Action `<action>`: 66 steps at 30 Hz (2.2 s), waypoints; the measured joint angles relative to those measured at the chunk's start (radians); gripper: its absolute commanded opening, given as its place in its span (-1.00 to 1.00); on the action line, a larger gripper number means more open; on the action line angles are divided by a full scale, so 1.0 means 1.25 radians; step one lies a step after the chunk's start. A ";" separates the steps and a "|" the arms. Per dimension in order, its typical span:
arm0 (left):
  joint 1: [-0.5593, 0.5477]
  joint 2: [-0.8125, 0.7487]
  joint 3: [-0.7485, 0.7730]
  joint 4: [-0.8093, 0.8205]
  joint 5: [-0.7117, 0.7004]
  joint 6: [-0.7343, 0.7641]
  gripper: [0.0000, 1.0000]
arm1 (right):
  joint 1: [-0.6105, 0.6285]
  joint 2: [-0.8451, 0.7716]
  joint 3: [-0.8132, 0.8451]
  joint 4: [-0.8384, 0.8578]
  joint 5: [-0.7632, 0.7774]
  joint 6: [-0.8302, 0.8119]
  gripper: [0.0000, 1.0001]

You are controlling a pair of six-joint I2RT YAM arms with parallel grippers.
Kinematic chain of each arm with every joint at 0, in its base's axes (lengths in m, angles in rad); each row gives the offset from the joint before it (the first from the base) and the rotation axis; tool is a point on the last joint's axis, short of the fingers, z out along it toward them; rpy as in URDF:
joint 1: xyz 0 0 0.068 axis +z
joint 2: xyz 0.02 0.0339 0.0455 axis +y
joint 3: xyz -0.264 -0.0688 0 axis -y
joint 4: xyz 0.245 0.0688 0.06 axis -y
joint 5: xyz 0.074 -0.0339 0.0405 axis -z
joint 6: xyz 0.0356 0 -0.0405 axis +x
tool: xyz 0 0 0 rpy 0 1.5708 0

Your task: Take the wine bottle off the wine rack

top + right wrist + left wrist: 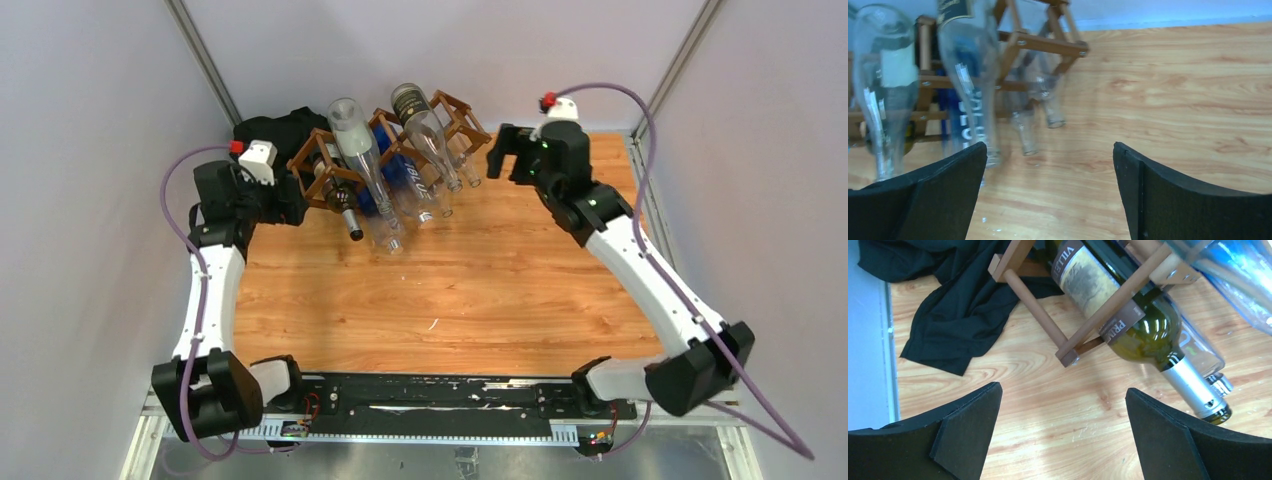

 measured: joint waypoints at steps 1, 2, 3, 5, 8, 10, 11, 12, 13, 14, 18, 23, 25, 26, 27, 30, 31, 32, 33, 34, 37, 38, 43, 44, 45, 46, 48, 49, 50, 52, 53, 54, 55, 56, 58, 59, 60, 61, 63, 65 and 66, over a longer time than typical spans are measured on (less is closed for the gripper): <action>0.000 0.015 0.027 -0.023 0.005 -0.001 1.00 | 0.030 0.027 0.047 -0.032 0.013 0.000 1.00; 0.000 0.030 0.054 -0.049 0.012 -0.003 1.00 | 0.058 0.057 0.095 -0.064 0.021 -0.001 1.00; 0.000 0.040 0.073 -0.069 0.016 -0.003 1.00 | 0.091 0.092 0.146 -0.092 0.027 -0.007 1.00; 0.000 0.051 0.097 -0.099 0.021 -0.003 1.00 | 0.138 0.136 0.199 -0.119 0.027 -0.026 1.00; 0.000 0.056 0.120 -0.140 0.030 -0.003 1.00 | 0.215 0.205 0.264 -0.161 0.019 -0.053 1.00; 0.000 0.056 0.127 -0.157 0.034 -0.003 1.00 | 0.254 0.260 0.316 -0.186 -0.001 -0.062 0.97; 0.000 0.056 0.130 -0.165 0.037 -0.003 1.00 | 0.270 0.289 0.349 -0.202 -0.008 -0.063 0.94; 0.000 0.057 0.132 -0.168 0.039 -0.003 1.00 | 0.286 0.323 0.386 -0.211 -0.020 -0.066 0.92; 0.000 0.059 0.134 -0.174 0.044 -0.004 1.00 | 0.302 0.378 0.443 -0.224 -0.033 -0.071 0.89; 0.001 0.061 0.135 -0.177 0.048 -0.005 1.00 | 0.312 0.389 0.452 -0.225 -0.037 -0.073 0.85; 0.001 0.072 0.136 -0.192 0.063 -0.009 1.00 | 0.348 0.521 0.589 -0.274 -0.065 -0.082 0.69; 0.001 0.075 0.136 -0.207 0.078 -0.009 1.00 | 0.360 0.638 0.695 -0.324 -0.099 -0.083 0.62; 0.001 0.075 0.136 -0.211 0.088 -0.008 1.00 | 0.360 0.664 0.714 -0.337 -0.106 -0.083 0.62; 0.001 0.075 0.136 -0.212 0.093 -0.008 1.00 | 0.360 0.677 0.726 -0.343 -0.108 -0.084 0.61; 0.001 0.075 0.136 -0.214 0.098 -0.006 1.00 | 0.360 0.687 0.737 -0.349 -0.111 -0.083 0.61; 0.001 0.076 0.139 -0.222 0.114 -0.004 1.00 | 0.360 0.710 0.767 -0.360 -0.116 -0.084 0.61; 0.001 0.076 0.141 -0.226 0.121 -0.002 1.00 | 0.360 0.717 0.778 -0.362 -0.118 -0.083 0.61; 0.001 0.077 0.143 -0.231 0.126 -0.002 1.00 | 0.360 0.725 0.791 -0.361 -0.120 -0.083 0.60; 0.001 0.078 0.147 -0.236 0.133 0.001 1.00 | 0.360 0.735 0.805 -0.361 -0.121 -0.083 0.59; 0.001 0.078 0.150 -0.238 0.138 0.002 1.00 | 0.360 0.742 0.811 -0.360 -0.123 -0.083 0.59; 0.002 0.078 0.155 -0.249 0.153 0.007 1.00 | 0.356 0.758 0.822 -0.360 -0.139 -0.082 0.55; 0.002 0.078 0.156 -0.253 0.158 0.009 1.00 | 0.354 0.764 0.824 -0.360 -0.143 -0.082 0.53; 0.002 0.078 0.158 -0.262 0.182 0.013 1.00 | 0.342 0.796 0.827 -0.360 -0.163 -0.078 0.30; 0.002 0.078 0.158 -0.264 0.186 0.014 1.00 | 0.340 0.800 0.827 -0.360 -0.166 -0.079 0.25; 0.002 0.078 0.159 -0.266 0.192 0.015 1.00 | 0.336 0.803 0.826 -0.359 -0.170 -0.075 0.21; 0.002 0.078 0.159 -0.268 0.196 0.015 1.00 | 0.333 0.804 0.827 -0.357 -0.175 -0.074 0.16; 0.002 0.078 0.160 -0.268 0.206 0.016 1.00 | 0.327 0.804 0.829 -0.347 -0.189 -0.067 0.04; 0.002 0.078 0.160 -0.269 0.210 0.016 1.00 | 0.327 0.804 0.831 -0.344 -0.193 -0.065 -0.01; 0.002 0.078 0.161 -0.270 0.213 0.016 1.00 | 0.326 0.804 0.832 -0.339 -0.200 -0.061 -0.06; 0.002 0.078 0.161 -0.271 0.218 0.017 1.00 | 0.326 0.804 0.833 -0.338 -0.204 -0.043 -0.20; 0.002 0.078 0.161 -0.271 0.220 0.019 1.00 | 0.323 0.804 0.833 -0.338 -0.205 -0.034 -0.27; 0.002 0.078 0.161 -0.271 0.222 0.020 1.00 | 0.320 0.804 0.833 -0.340 -0.206 -0.024 -0.35; 0.002 0.078 0.161 -0.272 0.224 0.022 1.00 | 0.315 0.804 0.833 -0.341 -0.211 -0.018 -0.46; 0.002 0.078 0.161 -0.273 0.225 0.022 1.00 | 0.308 0.804 0.832 -0.338 -0.228 -0.012 -0.56; 0.002 0.078 0.161 -0.273 0.226 0.024 1.00 | 0.299 0.804 0.830 -0.327 -0.255 0.004 -0.77; 0.002 0.078 0.162 -0.274 0.228 0.024 1.00 | 0.296 0.803 0.820 -0.315 -0.269 0.016 -0.84; 0.002 0.078 0.162 -0.274 0.228 0.024 1.00 | 0.295 0.802 0.813 -0.305 -0.275 0.024 -0.93; 0.002 0.078 0.163 -0.274 0.229 0.025 1.00 | 0.293 0.800 0.800 -0.288 -0.285 0.036 -1.00; 0.003 0.078 0.166 -0.275 0.230 0.025 1.00 | 0.289 0.793 0.771 -0.254 -0.307 0.060 -1.00; 0.003 0.078 0.169 -0.276 0.231 0.025 1.00 | 0.282 0.779 0.737 -0.218 -0.336 0.089 -1.00; 0.003 0.078 0.171 -0.276 0.232 0.025 1.00 | 0.277 0.768 0.714 -0.199 -0.357 0.107 -1.00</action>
